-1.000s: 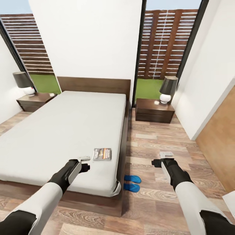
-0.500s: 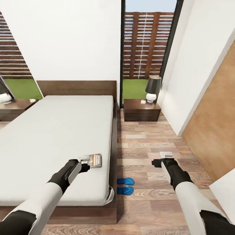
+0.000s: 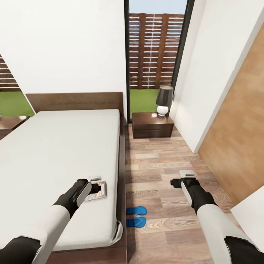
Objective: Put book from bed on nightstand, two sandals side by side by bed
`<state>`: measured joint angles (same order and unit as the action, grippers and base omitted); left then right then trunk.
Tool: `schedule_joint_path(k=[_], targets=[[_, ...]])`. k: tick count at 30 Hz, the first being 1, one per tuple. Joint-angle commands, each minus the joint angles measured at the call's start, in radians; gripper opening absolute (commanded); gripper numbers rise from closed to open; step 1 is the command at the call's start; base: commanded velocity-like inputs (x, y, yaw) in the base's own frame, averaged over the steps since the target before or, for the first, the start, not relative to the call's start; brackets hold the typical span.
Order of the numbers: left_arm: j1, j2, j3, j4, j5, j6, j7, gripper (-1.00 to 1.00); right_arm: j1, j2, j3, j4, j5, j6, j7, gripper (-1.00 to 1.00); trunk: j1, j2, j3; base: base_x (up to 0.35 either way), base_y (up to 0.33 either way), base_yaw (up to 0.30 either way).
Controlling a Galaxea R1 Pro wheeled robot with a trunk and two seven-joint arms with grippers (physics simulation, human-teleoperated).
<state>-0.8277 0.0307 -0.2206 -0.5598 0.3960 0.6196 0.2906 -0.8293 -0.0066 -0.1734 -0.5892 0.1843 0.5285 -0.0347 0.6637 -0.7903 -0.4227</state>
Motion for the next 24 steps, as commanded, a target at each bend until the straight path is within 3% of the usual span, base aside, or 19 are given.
schedule_joint_path(k=[1,24], targets=[[-0.001,0.002,-0.008,-0.002,0.011,0.003,0.009,1.00,-0.001,0.001,-0.002,-0.001,0.009,0.005,0.003,1.00,0.001,-0.001,-0.001,0.122,0.000,-0.005],[-0.001,0.002,-0.009,-0.002,0.011,0.002,0.009,1.00,-0.001,0.000,-0.002,0.002,0.012,0.000,0.001,1.00,0.001,-0.001,-0.001,0.103,0.000,0.000]])
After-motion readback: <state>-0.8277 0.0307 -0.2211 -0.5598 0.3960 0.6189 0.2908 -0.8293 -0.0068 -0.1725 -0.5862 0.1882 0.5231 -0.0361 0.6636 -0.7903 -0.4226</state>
